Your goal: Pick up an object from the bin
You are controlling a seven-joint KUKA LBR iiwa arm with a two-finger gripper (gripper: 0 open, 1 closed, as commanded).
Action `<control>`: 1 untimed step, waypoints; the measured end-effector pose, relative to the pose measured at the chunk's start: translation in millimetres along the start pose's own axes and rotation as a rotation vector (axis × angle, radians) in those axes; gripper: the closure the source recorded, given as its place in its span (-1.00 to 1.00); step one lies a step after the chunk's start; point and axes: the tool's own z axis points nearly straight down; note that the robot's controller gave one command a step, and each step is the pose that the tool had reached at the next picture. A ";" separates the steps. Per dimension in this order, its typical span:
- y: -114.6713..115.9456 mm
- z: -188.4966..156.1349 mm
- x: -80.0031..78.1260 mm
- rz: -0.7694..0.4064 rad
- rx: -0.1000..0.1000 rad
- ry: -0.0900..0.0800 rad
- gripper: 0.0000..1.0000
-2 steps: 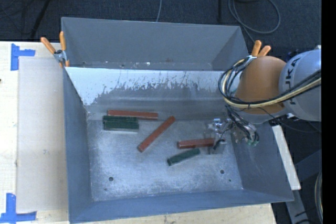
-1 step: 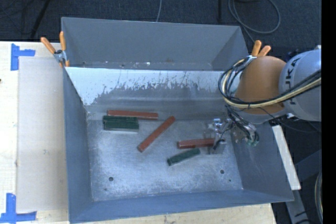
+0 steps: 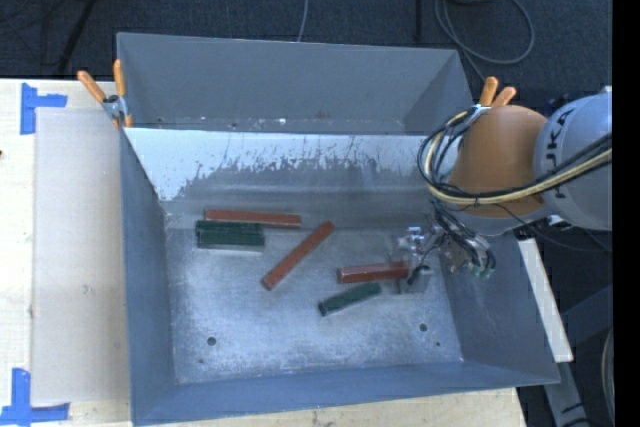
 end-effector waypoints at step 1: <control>0.8 -20.5 1.9 0.000 -0.002 0.007 1.00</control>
Offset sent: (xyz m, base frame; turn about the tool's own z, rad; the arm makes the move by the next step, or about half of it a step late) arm 0.0000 0.0001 0.0735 0.0000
